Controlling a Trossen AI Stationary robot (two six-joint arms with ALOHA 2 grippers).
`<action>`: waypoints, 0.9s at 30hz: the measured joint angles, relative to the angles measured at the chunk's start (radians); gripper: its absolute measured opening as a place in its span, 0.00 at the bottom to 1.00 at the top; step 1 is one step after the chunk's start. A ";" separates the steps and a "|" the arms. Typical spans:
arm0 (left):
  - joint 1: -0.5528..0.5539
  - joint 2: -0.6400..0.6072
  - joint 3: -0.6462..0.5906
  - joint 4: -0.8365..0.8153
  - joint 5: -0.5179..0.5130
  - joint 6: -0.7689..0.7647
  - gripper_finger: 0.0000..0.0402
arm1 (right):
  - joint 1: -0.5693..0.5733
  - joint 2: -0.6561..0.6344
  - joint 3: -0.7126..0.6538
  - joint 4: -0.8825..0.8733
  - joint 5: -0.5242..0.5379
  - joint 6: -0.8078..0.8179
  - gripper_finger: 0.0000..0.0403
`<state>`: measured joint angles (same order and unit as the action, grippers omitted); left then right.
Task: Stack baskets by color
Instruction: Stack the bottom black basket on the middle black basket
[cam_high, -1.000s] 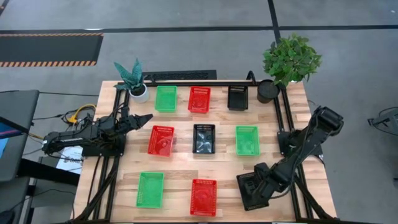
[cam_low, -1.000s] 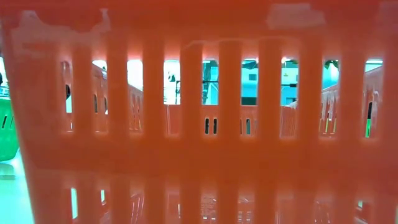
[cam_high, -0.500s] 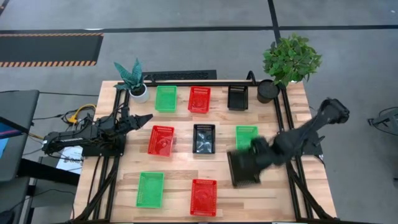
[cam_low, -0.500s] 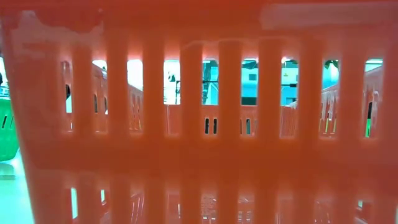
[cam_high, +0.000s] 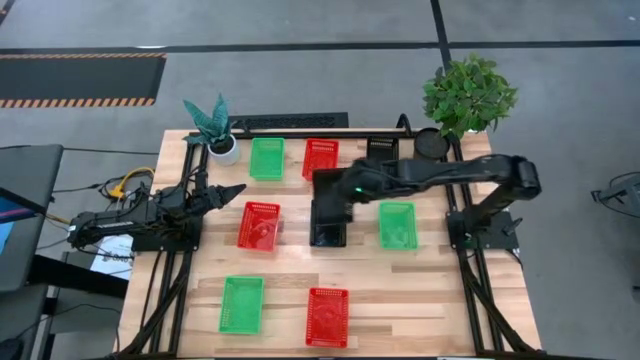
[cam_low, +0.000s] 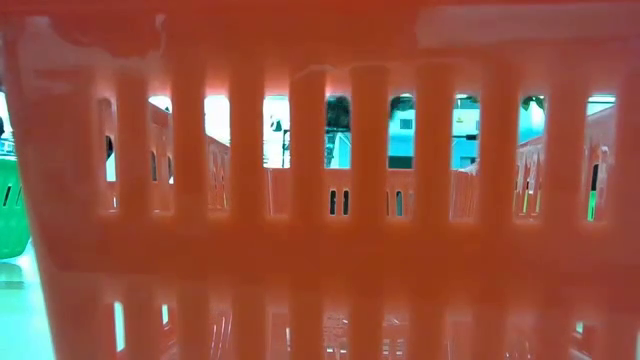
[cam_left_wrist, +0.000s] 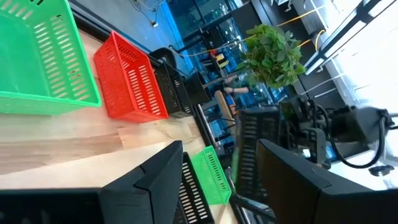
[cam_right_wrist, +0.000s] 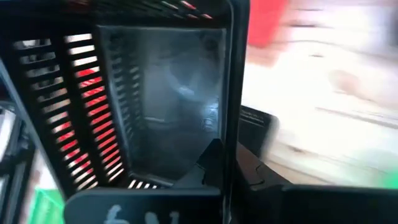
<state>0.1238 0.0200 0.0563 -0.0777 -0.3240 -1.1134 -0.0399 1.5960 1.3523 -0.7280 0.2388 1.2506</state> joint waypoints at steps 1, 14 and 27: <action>0.000 0.000 0.000 -0.001 0.000 0.004 0.48 | -0.004 0.021 -0.001 0.018 -0.005 -0.001 0.03; 0.000 0.003 0.000 -0.003 0.033 -0.011 0.48 | 0.086 0.069 -0.002 0.027 -0.014 0.047 0.02; 0.000 0.032 0.000 -0.003 0.004 -0.052 0.48 | 0.048 -0.401 -0.234 -0.217 0.046 0.036 0.02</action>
<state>0.1238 0.0521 0.0563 -0.0803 -0.3203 -1.1656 0.0086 1.1948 1.1181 -0.9448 0.2843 1.2861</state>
